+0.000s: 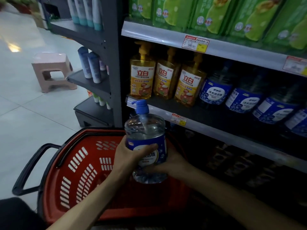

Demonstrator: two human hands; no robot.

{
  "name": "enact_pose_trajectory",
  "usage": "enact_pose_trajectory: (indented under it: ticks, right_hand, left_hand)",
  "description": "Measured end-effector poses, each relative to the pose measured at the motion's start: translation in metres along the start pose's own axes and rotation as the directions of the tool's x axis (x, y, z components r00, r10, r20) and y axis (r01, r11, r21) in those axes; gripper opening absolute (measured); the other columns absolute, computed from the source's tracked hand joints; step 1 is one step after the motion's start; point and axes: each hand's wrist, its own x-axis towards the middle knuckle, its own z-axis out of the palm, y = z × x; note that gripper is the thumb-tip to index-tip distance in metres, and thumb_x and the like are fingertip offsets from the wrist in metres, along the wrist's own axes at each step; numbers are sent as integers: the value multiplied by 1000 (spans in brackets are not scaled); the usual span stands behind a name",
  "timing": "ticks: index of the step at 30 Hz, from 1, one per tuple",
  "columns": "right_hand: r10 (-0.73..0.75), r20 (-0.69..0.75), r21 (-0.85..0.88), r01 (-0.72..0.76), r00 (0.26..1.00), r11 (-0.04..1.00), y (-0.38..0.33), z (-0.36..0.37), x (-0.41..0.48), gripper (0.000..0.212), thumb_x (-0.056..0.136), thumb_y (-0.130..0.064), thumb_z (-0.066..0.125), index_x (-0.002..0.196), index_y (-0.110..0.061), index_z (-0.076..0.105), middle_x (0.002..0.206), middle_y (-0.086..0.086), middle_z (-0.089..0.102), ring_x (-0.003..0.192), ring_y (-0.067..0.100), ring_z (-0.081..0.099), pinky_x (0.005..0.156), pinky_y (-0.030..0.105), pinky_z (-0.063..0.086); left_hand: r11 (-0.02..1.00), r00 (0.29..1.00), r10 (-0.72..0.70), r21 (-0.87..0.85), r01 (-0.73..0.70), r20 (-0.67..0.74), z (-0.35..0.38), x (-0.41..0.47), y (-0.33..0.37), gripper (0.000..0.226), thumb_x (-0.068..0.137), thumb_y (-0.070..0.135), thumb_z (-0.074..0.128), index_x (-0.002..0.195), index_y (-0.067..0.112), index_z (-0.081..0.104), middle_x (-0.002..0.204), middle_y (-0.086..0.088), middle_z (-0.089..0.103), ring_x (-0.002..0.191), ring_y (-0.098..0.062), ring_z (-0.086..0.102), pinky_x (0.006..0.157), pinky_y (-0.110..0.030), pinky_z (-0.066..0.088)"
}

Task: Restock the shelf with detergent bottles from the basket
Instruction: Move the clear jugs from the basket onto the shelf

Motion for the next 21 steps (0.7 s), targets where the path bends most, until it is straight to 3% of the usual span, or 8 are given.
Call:
enact_pose_trajectory:
  ticks: [2,5,7,10,15,21]
  right_hand:
    - [59,-54,23,-58,997,998,8,-3,5,70,48,-24,101,106,-43,68,110,-12,76,105,4,70,97,37,57]
    - [111,-39,66,-108,993,992,11,-10,9,76,50,-21,100,118,-36,68,111,-10,76,107,8,70,97,37,57]
    - [73,-39,87,-70,997,994,6,-15,9,83,49,-19,101,124,-32,66,115,-7,75,110,12,69,98,41,57]
    - [-30,3,117,29,1000,993,0,-29,6,69,61,-6,96,118,-33,68,114,-5,76,108,12,71,94,41,59]
    - [-144,104,208,120,984,971,-8,-56,-4,64,76,-1,85,132,-21,62,123,3,72,116,21,68,98,45,56]
    - [-163,-18,233,163,986,959,-10,-90,-6,64,74,-8,88,132,-22,63,120,1,74,111,18,70,92,39,58]
  left_hand:
    - [1000,1000,7,26,-8,16,4,0,-2,68,56,35,95,115,26,62,98,14,79,91,-7,76,66,-17,59]
    - [999,1000,-9,50,8,20,5,4,-2,81,49,51,95,119,24,64,105,11,78,95,-12,77,71,-24,62]
    - [997,1000,-8,72,6,27,4,5,2,81,48,57,89,119,27,65,107,10,78,98,-13,76,74,-26,63]
    - [991,998,18,130,-26,57,5,3,14,85,47,69,90,120,34,65,113,13,76,103,-7,74,77,-26,62]
    - [975,995,49,212,-67,90,13,3,40,66,63,44,88,123,34,64,114,13,75,104,-8,74,81,-31,62]
    - [959,985,55,266,-98,163,53,25,66,64,61,35,89,120,28,67,106,9,78,94,-10,77,68,-24,62]
